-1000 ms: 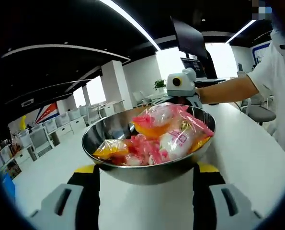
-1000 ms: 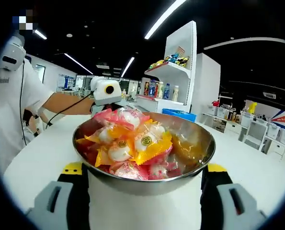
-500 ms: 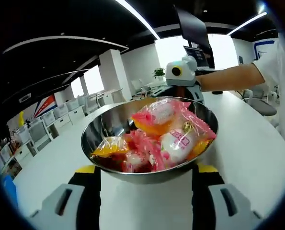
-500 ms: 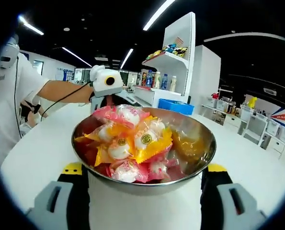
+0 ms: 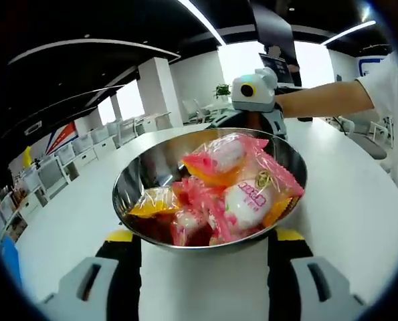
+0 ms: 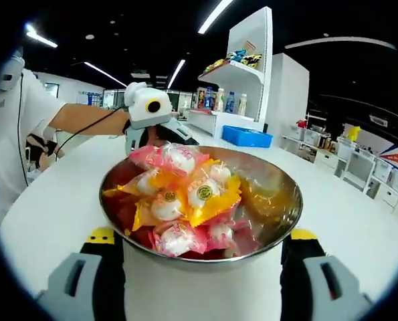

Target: Pick up the marshmallows scattered on the table and place them into the bowl on the table

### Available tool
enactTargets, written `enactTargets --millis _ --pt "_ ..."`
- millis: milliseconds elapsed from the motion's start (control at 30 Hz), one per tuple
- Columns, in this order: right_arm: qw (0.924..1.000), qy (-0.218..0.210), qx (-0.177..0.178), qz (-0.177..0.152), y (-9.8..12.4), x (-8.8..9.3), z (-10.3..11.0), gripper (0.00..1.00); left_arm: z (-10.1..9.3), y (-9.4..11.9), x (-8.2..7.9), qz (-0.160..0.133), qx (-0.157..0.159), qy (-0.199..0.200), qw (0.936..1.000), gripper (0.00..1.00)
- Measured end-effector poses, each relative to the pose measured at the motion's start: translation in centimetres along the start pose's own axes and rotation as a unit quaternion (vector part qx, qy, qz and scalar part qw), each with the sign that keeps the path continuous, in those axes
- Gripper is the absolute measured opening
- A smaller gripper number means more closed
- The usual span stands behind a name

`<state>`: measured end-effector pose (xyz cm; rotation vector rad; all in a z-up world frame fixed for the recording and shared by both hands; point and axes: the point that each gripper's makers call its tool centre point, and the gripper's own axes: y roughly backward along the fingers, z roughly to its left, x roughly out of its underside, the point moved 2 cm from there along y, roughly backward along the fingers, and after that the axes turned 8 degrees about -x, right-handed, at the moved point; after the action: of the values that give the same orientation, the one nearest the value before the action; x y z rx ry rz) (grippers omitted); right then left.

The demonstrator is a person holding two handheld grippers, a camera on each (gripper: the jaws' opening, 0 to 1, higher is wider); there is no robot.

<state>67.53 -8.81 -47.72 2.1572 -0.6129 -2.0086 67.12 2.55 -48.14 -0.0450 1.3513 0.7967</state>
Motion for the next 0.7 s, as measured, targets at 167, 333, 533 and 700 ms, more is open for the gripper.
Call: enactTargets --millis 167,333,533,700 --pt "1.0000 -0.005 -0.001 0.002 0.0 0.3 0.1 0.97 -0.1 -0.2 0.6 0.010 0.004 0.006 0.9999 0.78" --pt "1.0000 -0.008 -0.002 -0.002 -0.1 0.1 0.0 0.97 0.0 -0.1 0.8 0.009 0.003 0.016 0.9998 0.77" --pt "0.9988 -0.042 0.006 0.023 0.3 1.2 0.0 0.97 -0.1 0.2 0.5 0.006 -0.021 0.005 0.9997 0.71" --pt "0.9981 -0.055 0.017 0.022 1.1 1.1 -0.3 0.96 -0.8 0.1 1.3 0.027 -0.021 -0.016 0.9993 0.73"
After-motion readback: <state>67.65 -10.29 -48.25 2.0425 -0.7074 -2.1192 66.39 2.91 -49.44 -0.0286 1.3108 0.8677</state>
